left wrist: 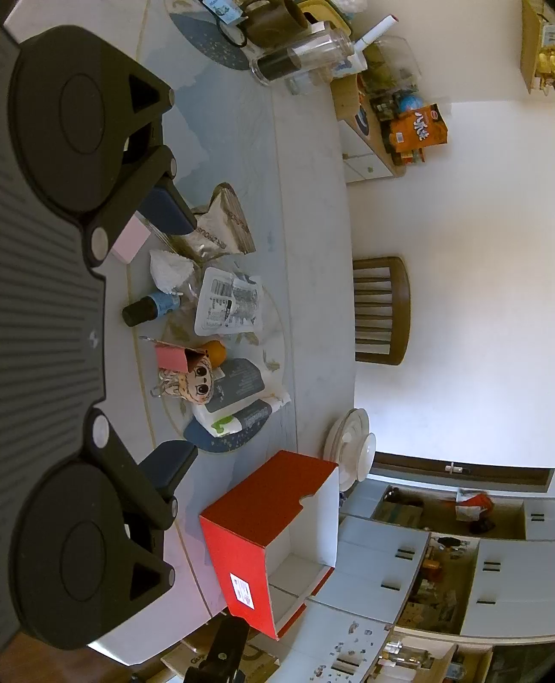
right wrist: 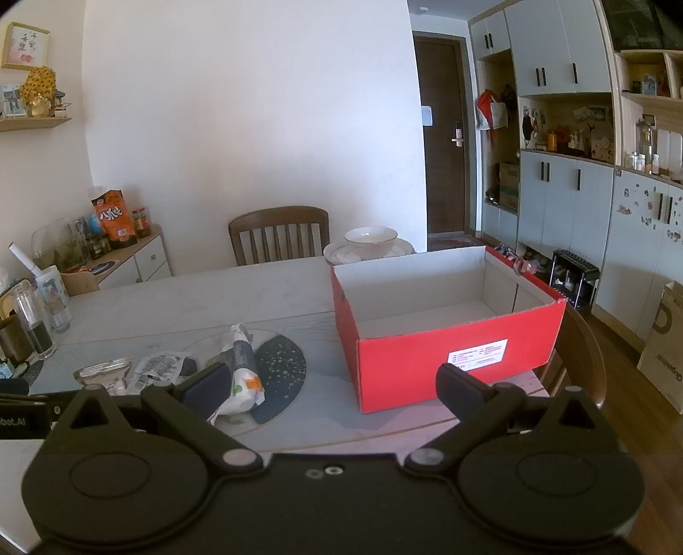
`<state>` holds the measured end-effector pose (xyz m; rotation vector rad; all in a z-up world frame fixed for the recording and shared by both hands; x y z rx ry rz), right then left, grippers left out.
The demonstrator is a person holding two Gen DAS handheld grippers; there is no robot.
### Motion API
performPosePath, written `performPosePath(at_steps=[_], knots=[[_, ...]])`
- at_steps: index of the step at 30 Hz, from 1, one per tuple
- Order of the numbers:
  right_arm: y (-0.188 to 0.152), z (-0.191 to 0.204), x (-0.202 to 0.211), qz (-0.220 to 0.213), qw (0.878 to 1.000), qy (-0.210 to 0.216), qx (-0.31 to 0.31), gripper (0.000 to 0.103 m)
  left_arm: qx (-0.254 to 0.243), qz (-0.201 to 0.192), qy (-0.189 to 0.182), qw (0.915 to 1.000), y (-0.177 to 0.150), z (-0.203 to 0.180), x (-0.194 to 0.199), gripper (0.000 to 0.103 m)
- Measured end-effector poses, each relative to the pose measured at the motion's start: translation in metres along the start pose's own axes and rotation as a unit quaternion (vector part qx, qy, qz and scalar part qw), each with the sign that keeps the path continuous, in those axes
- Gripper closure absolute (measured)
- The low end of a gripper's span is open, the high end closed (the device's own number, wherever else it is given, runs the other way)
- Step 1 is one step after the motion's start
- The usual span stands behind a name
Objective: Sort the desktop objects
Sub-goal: 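Move both tools toward the pile of items on the table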
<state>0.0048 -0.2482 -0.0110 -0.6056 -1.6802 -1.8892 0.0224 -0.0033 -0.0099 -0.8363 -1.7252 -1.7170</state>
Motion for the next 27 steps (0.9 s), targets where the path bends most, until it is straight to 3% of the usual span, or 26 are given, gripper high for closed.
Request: performPosePath(at_steps=[12,27], knots=[[0.0,0.0,-0.002,0.001,1.0,0.0,0.0,0.001,-0.01,-0.002,-0.017,0.9998,0.003,-0.005,-0.004,0.0],[0.007,-0.002,-0.011,-0.003,1.0,0.001,0.018,0.001,0.004,-0.018,-0.009,0.9998,0.015,0.004,-0.009,0.0]])
Point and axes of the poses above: each gripper's, at about its wrist camera, not at the fingertips, and x roughly against the way its jaws point, z to its left, y to its top, the point moved 2 cm from there along -x, roughly the way its jaws point, and after that the axes turned 13 degrees about z, right-handed, at the moved point
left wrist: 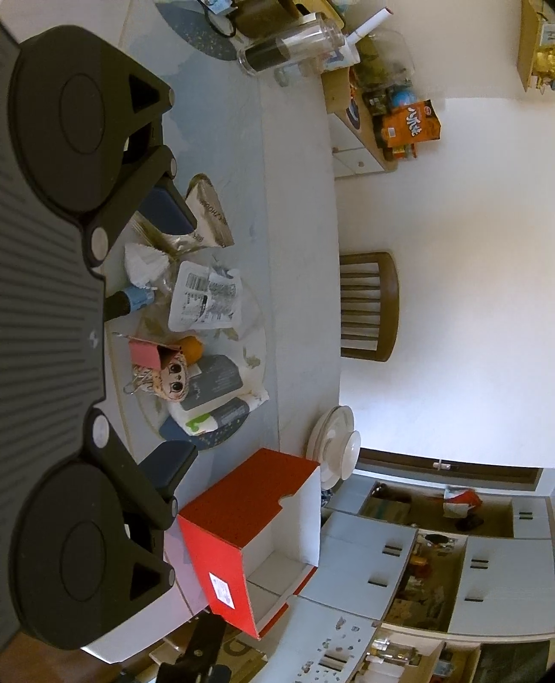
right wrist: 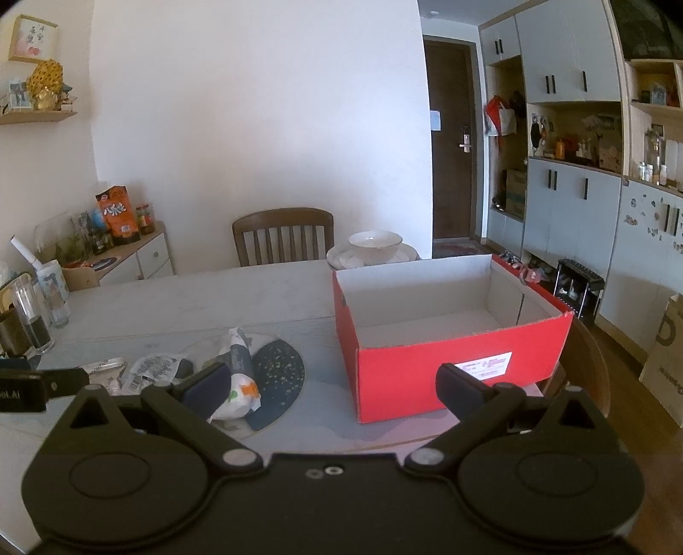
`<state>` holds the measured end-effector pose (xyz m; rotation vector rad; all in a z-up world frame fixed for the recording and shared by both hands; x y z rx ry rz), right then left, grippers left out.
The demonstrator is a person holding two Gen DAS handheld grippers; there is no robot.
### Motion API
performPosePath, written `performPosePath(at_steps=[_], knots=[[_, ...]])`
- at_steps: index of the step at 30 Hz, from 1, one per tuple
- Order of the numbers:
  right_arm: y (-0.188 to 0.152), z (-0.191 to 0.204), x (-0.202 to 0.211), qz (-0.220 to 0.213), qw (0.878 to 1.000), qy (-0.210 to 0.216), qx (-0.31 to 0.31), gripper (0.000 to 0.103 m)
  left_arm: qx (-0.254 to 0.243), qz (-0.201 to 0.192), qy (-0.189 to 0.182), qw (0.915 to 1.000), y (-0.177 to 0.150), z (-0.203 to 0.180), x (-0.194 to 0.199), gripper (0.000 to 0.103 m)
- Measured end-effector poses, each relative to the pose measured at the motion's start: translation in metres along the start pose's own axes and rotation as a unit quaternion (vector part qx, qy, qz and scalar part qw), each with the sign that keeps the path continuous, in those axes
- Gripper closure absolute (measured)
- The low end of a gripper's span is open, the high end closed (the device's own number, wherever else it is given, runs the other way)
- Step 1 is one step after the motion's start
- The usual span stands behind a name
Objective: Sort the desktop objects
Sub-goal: 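Move both tools toward the pile of items on the table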
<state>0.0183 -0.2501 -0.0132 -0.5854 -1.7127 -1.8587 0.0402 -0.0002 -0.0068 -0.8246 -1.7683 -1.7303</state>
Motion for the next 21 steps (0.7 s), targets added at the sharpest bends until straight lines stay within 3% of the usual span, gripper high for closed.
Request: performPosePath(at_steps=[14,21], knots=[[0.007,0.024,-0.022,0.001,1.0,0.008,0.024,0.001,0.014,0.007,0.011,0.9998,0.015,0.031,-0.028,0.0],[0.017,0.042,-0.051,0.017,0.999,0.01,0.026,0.001,-0.01,0.02,0.022,0.9995,0.024,0.051,-0.052,0.0]])
Point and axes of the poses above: each gripper's, at about its wrist camera, not at the fingertips, and x roughly against the way its jaws point, z to its left, y to its top, the point moved 2 cm from there along -x, roughly the way its jaws point, and after that the axes turned 13 degrees about z, right-handed, at the moved point
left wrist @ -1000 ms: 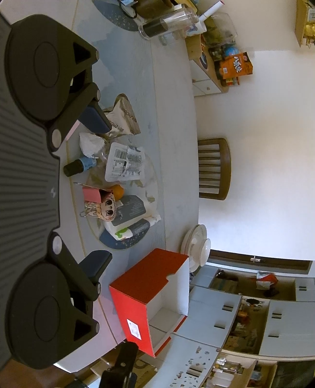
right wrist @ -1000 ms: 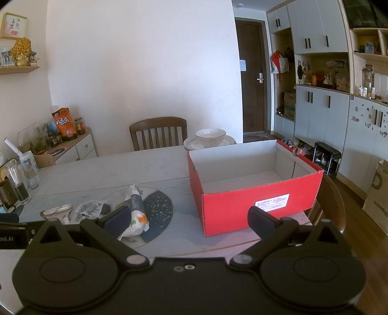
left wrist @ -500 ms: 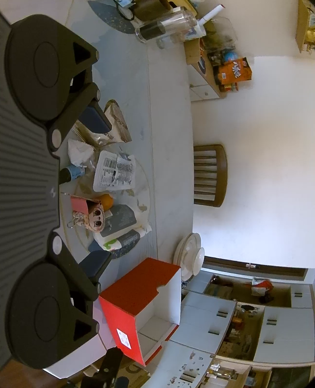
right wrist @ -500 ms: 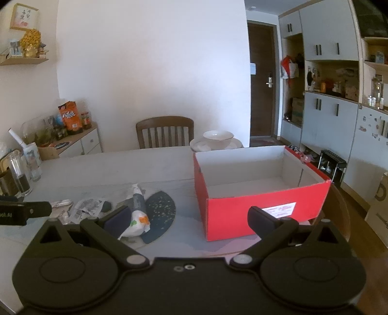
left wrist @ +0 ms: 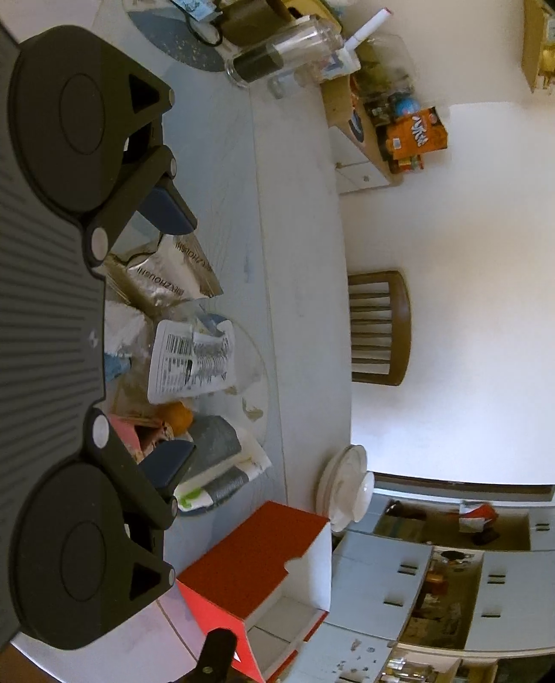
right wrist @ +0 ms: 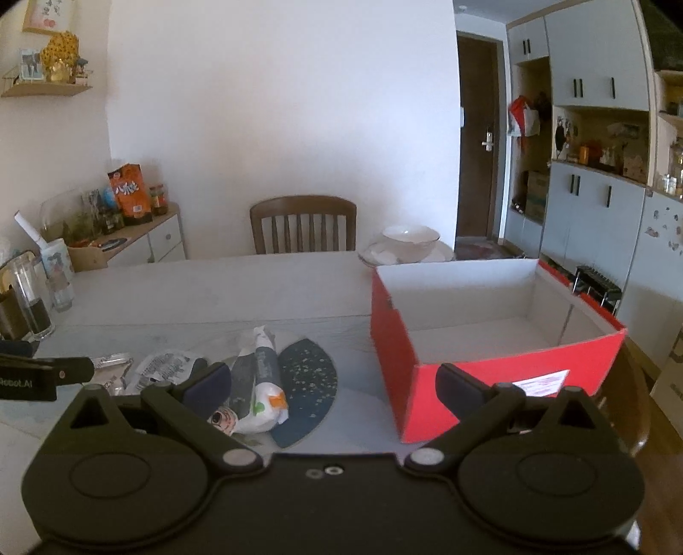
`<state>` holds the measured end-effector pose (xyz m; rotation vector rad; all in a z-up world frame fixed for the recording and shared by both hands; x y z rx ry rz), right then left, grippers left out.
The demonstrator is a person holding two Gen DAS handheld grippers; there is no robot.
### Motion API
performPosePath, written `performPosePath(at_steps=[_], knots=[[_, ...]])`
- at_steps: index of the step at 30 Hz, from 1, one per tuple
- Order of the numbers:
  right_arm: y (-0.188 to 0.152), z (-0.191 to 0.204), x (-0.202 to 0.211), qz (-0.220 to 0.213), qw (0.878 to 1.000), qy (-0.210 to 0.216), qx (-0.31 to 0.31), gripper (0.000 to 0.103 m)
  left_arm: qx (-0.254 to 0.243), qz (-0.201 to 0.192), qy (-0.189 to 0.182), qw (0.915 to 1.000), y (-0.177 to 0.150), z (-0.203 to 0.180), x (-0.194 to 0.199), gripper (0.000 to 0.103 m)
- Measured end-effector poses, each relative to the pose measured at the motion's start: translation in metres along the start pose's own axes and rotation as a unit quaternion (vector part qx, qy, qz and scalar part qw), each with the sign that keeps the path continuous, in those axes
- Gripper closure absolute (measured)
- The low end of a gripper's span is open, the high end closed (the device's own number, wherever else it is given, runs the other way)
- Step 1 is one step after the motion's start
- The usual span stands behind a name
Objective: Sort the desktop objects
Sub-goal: 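Move both tools toward the pile of items on the table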
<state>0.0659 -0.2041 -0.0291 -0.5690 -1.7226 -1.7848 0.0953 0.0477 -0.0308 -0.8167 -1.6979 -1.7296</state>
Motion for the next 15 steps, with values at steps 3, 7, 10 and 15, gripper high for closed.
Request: performPosePath(at_steps=[3,7,10,15], knots=[[0.005,0.006,-0.013,0.006,1.0,0.0,0.003,0.001,-0.003,0.009,-0.001,1.0,0.005,0.01,-0.015,0.0],[0.012,0.016,-0.033,0.018,1.0,-0.003,0.011,0.003,-0.004,0.024,0.001,0.9997,0.007,0.023,-0.035,0.001],[0.016,0.023,-0.049,0.031,0.999,-0.007,0.015,0.003,-0.007,0.037,0.001,0.9993,0.008,0.035,-0.052,0.001],[0.024,0.035,-0.075,0.051,0.998,-0.012,0.024,0.004,-0.006,0.059,0.004,0.9983,0.009,0.054,-0.079,0.001]])
Point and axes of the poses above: each gripper's, at about its wrist camera, not at the fingertips, and x roughly against the way its jaws point, z to its left, y to its top, the point moved 2 cm from there along -x, roughly the way its jaws point, and after that the axes turned 13 degrees about z, right-handed, at the moved point
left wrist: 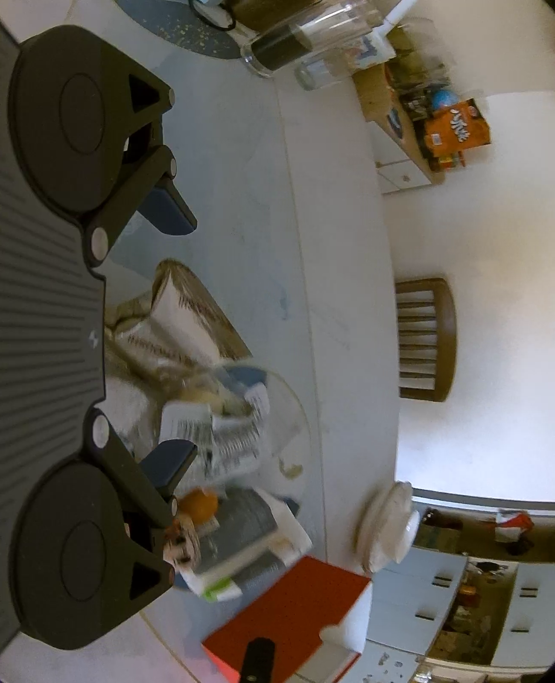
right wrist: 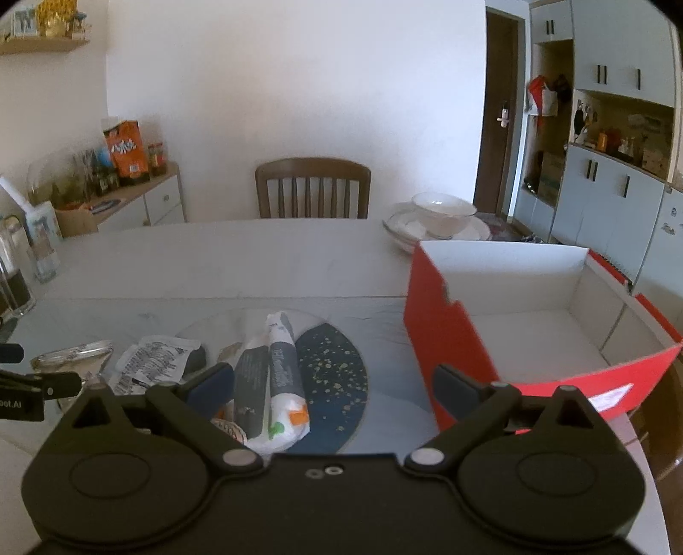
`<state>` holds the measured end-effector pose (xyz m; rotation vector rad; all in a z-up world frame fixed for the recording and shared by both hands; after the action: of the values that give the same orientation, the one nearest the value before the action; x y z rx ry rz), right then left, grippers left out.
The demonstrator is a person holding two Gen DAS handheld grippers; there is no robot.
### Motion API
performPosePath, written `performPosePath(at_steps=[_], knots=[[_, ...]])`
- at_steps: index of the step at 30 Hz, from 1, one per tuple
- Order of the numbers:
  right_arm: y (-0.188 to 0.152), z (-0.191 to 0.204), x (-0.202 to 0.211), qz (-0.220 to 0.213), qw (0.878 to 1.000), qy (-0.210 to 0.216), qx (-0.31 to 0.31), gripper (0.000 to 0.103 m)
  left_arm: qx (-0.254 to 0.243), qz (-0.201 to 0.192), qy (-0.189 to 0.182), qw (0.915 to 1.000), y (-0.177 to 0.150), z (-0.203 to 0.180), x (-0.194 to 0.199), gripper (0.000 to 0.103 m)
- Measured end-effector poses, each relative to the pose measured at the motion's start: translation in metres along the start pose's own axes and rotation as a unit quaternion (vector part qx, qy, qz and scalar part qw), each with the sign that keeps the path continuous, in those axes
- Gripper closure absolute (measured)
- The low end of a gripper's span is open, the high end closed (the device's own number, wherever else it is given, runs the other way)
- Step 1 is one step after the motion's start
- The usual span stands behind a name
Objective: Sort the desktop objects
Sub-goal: 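Move both tools toward the pile of items on the table, then grasp the silver foil snack bag with left tool while right tool grasps white-grey tube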
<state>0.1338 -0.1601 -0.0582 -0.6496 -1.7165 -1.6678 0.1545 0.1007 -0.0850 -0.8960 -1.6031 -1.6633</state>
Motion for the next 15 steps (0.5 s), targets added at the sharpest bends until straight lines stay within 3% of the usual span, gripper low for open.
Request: performPosePath(at_steps=[15], knots=[[0.017,0.021,-0.064,0.066,0.998,-0.001,0.003,0.01,-0.015,0.049,-0.053,0.9973,-0.002,0.028,-0.045,0.002]])
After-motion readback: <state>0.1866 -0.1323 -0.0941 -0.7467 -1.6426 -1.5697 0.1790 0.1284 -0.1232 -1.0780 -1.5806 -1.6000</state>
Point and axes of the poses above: each gripper's, at about its wrist camera, not at the fingertips, and x roughly against the way its jaws point, z to its left, y to its top, the point moved 2 cm from there along -x, roughly the way its jaws point, and after that the axes turned 13 degrees about z, right-handed, at the moved point
